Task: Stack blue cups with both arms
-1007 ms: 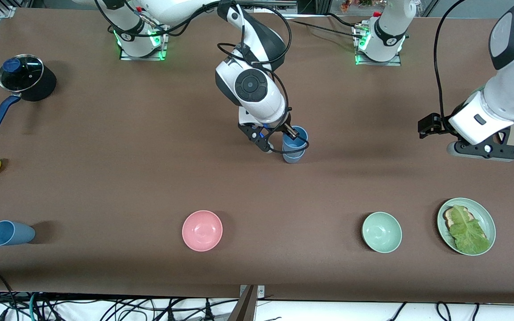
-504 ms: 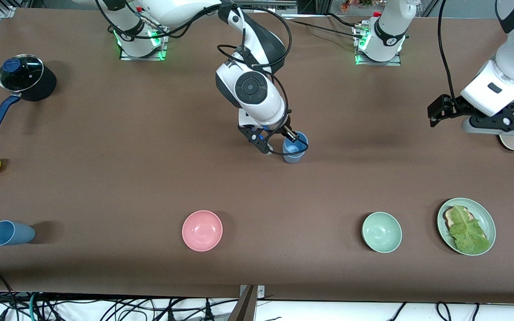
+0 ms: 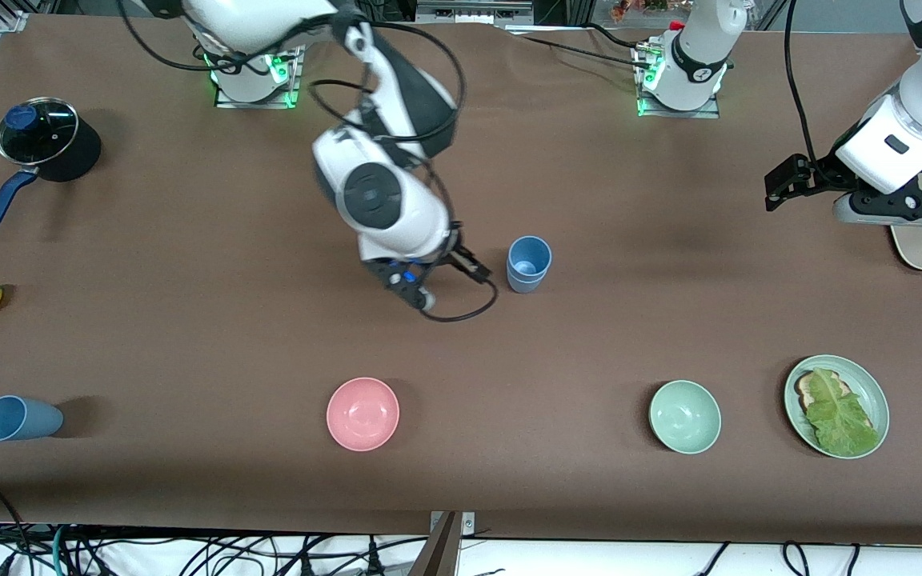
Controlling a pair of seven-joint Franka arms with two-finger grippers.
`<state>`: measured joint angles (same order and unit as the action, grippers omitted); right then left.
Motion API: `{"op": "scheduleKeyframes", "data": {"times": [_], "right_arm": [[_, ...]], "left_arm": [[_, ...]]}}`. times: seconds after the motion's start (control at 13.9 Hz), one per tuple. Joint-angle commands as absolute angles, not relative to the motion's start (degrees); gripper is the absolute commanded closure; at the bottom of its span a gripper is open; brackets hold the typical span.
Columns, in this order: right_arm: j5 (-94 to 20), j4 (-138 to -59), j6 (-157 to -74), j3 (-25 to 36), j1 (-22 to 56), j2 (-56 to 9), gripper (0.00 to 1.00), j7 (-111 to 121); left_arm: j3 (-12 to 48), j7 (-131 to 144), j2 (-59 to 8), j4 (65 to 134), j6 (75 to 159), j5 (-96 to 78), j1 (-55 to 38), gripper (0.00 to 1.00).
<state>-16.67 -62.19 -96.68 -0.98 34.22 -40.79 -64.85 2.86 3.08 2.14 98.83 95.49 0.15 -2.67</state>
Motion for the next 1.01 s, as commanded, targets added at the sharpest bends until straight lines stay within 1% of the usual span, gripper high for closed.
{"op": "scheduleKeyframes", "data": {"times": [0.0,0.14,0.29,0.36,0.5,0.58,0.65,0.79,0.86,0.94], "right_arm": [[-16.0,-63.7,-85.9,2.3,30.4,-38.8,0.00,-48.7],[-15.9,-66.3,-84.4,8.2,30.4,-37.3,0.00,-39.4],[-15.9,-68.5,-84.4,12.5,30.4,-36.2,0.00,-34.9],[-15.7,-69.2,-84.3,14.6,30.4,-36.2,0.00,-33.1],[-13.5,-70.6,-84.1,16.5,30.2,-36.0,0.00,-30.3],[-12.5,-72.1,-84.5,16.3,29.4,-35.9,0.00,-30.3],[-11.4,-76.8,-86.4,14.3,26.0,-32.9,0.00,-29.7],[-4.0,-90.8,-96.5,4.4,17.3,-23.9,0.00,-25.7],[-0.3,-96.8,-100.4,1.4,14.3,-19.8,0.00,-24.0],[1.1,-100.5,-103.3,0.4,12.6,-17.0,0.00,-23.4]], "left_arm": [[2.5,2.7,2.6,99.2,96.2,-0.8,-2.7,0.00],[2.5,2.7,2.6,99.2,96.2,-0.8,-2.7,0.00],[2.6,2.9,2.4,99.2,96.2,-0.8,-2.9,0.00],[2.7,2.9,2.3,99.2,96.2,-0.8,-3.1,0.00],[2.7,2.8,2.3,99.2,96.2,-0.8,-2.7,0.00],[2.7,2.8,2.3,99.2,96.2,-0.8,-2.7,0.00],[2.7,2.9,2.3,99.2,96.2,-0.8,-2.7,0.00],[2.7,2.8,2.3,99.2,96.2,-0.8,-2.7,0.00],[2.6,2.7,2.3,99.2,96.2,-0.8,-2.7,0.00],[2.6,2.8,2.3,99.2,96.2,-0.8,-2.7,0.00]]}}
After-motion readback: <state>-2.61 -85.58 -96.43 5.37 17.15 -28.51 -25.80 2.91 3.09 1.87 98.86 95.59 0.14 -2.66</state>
